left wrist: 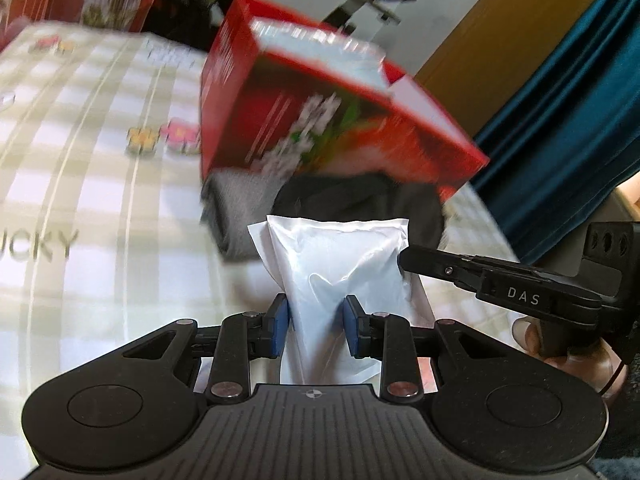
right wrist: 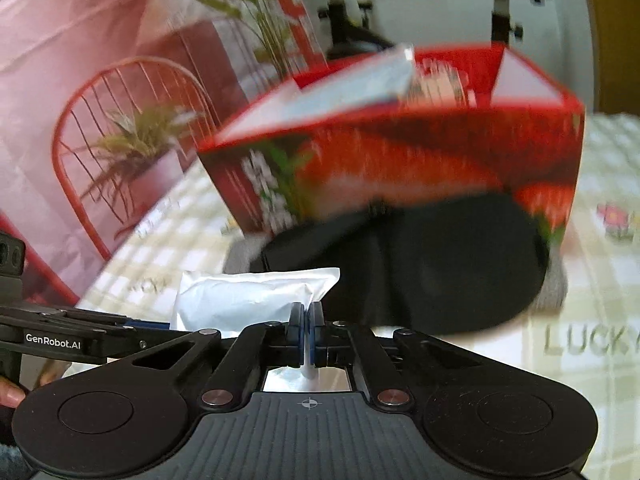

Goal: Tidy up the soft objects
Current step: 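Lift the white foil packet and carry it over the red box, then lower the foil packet into the box and open both grippers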

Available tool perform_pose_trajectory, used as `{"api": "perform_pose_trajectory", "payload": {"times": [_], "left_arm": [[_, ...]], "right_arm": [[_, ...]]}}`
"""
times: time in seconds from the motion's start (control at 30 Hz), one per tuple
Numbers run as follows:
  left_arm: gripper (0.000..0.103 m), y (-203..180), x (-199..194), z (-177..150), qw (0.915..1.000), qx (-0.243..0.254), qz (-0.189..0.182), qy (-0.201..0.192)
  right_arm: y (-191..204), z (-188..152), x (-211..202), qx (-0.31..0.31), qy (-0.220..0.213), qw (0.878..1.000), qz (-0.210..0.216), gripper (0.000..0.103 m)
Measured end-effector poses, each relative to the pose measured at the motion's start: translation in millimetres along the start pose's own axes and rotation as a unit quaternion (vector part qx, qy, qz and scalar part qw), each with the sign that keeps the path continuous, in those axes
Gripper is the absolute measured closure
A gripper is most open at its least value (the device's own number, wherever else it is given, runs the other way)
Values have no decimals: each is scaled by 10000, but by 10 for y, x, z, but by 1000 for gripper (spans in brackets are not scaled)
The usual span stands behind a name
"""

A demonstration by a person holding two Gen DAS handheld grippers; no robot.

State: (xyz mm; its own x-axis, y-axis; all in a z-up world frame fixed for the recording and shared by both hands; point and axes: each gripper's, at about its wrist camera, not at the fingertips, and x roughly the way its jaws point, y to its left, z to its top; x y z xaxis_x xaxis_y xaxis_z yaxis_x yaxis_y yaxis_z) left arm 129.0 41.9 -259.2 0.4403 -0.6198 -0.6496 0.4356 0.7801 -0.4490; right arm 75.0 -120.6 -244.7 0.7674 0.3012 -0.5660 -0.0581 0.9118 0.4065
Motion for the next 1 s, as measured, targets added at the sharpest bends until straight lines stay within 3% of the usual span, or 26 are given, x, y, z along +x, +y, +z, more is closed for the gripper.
{"api": "perform_pose_trajectory", "payload": {"times": [0.37,0.67,0.83,1.0], "left_arm": [[72,-388,-209,783,9948,403,-194,-919],[72,-508,92,1494,9893,654,-89,-1297],[72,-494,267,1672,9875,891,181,-1289],[69,-399,489,1665,9902,969,386,-931]], "right_arm": [[-31,847,-323,-600,-827,9948,9,101],[-224,1530,-159,-903,-1296,9872,-216,101],[-321,1715,94,-1090,-1373,9836,-413,101],[-450,1661,361,-1076,-1156,9861,-511,101]]}}
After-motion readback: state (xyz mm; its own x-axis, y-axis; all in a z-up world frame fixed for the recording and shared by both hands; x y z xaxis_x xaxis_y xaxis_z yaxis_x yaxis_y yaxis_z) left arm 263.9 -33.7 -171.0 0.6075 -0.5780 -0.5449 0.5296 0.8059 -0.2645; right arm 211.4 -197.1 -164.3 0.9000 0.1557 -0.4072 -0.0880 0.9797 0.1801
